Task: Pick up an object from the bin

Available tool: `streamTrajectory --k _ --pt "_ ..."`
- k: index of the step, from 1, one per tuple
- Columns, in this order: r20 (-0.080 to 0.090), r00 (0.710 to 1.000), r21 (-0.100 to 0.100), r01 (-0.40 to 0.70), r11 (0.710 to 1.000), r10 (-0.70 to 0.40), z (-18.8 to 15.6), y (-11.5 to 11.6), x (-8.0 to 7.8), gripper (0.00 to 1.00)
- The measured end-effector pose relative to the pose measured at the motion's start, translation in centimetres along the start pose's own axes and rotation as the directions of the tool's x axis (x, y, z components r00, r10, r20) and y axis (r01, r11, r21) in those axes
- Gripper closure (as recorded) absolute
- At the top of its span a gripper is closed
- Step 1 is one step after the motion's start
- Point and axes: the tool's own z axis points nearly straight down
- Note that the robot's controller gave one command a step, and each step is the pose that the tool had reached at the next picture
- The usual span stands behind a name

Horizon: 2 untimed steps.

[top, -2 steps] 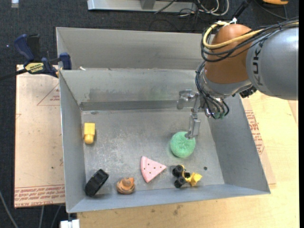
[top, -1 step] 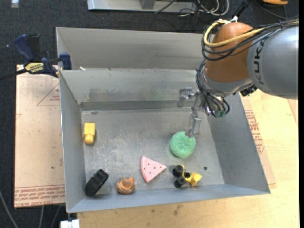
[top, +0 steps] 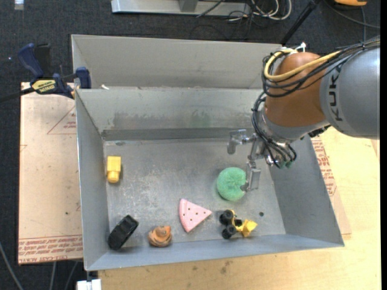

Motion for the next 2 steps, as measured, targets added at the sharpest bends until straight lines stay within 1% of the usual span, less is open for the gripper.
streamTrajectory --k 1,2 --pt "-0.006 0.999 0.0 -0.035 0.999 0.035 6.42 0.0 4.68 1.0" --pt "-0.006 0.999 0.0 -0.035 0.999 0.035 6.42 0.01 4.68 1.0"
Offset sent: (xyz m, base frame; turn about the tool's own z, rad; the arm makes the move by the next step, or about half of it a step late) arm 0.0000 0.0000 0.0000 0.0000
